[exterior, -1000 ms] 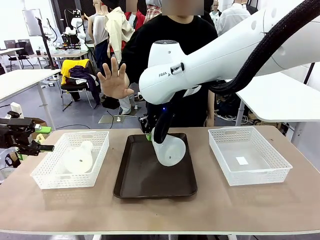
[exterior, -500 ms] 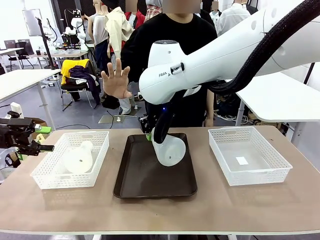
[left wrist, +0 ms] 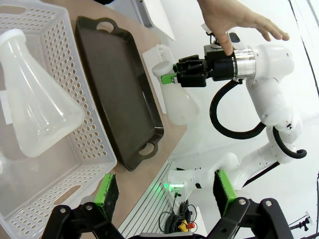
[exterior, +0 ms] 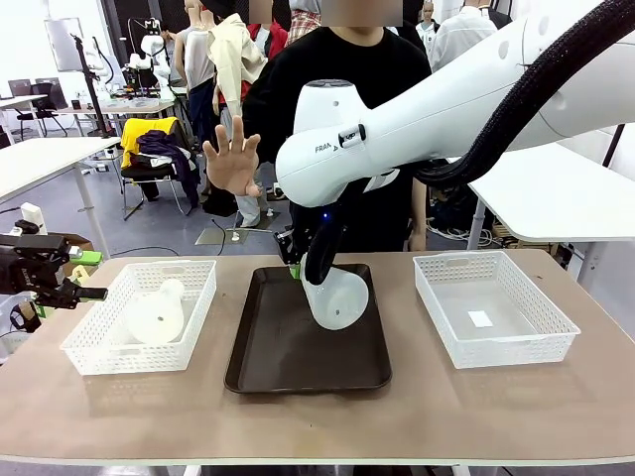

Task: Prepare the laboratory tools.
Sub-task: Place the picked Big flask upright in the Handle tray as instructed by the person.

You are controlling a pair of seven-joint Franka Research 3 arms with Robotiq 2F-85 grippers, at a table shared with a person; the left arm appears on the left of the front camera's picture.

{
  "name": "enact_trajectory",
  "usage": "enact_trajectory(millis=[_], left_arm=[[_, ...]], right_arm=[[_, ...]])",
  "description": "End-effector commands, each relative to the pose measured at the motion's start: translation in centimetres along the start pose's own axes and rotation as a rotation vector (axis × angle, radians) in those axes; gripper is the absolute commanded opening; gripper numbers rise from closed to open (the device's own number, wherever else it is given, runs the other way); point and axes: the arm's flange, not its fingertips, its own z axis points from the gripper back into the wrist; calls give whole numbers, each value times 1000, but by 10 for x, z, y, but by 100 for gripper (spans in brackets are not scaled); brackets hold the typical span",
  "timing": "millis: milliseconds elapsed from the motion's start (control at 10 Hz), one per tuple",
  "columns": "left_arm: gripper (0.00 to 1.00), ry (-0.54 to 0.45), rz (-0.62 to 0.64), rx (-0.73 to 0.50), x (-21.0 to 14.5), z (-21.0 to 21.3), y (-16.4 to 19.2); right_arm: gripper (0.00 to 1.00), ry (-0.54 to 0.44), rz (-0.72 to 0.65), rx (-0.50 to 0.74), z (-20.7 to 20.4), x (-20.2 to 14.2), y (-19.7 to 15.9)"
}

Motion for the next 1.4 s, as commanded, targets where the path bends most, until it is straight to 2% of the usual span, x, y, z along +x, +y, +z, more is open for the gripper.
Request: enact_trajectory(millis=[0, 1300], left_arm=[[100, -4, -10, -12, 0, 2, -2], [100, -4, -10, -12, 0, 2, -2]], right_arm=[[0, 0, 0, -1, 0, 0, -1], [0, 0, 0, -1, 0, 0, -1]])
